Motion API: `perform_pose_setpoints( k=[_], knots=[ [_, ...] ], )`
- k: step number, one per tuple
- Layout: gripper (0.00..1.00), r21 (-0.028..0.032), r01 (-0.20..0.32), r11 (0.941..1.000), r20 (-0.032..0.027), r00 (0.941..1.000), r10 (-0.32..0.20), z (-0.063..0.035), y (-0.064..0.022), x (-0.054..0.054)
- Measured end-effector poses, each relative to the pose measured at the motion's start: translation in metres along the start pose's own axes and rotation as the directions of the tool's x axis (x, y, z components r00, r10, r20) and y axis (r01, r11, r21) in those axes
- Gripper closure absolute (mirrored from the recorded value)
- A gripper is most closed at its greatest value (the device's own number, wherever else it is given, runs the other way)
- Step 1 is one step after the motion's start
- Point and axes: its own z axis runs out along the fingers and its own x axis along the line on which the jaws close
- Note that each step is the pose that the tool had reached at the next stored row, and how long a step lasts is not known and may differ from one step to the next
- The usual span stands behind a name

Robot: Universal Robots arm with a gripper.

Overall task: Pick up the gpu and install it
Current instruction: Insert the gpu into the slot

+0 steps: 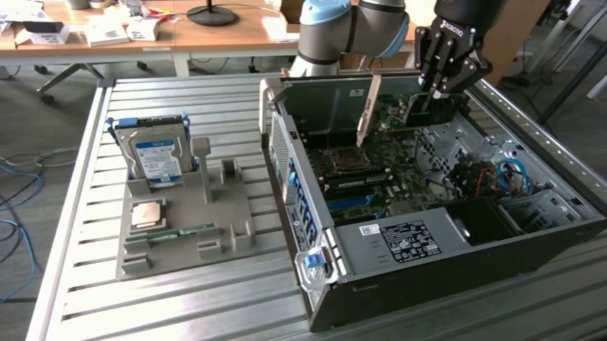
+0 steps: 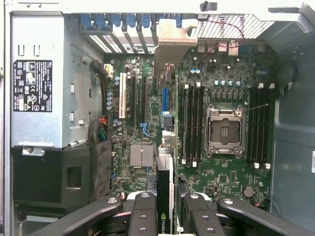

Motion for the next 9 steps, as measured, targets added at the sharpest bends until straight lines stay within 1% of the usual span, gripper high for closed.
perform_pose_setpoints(
  k=[9],
  knots=[
    [0.74, 0.0, 0.0, 1.0, 0.0, 1.0, 0.0, 0.0071, -0.0002, -0.0004]
  ],
)
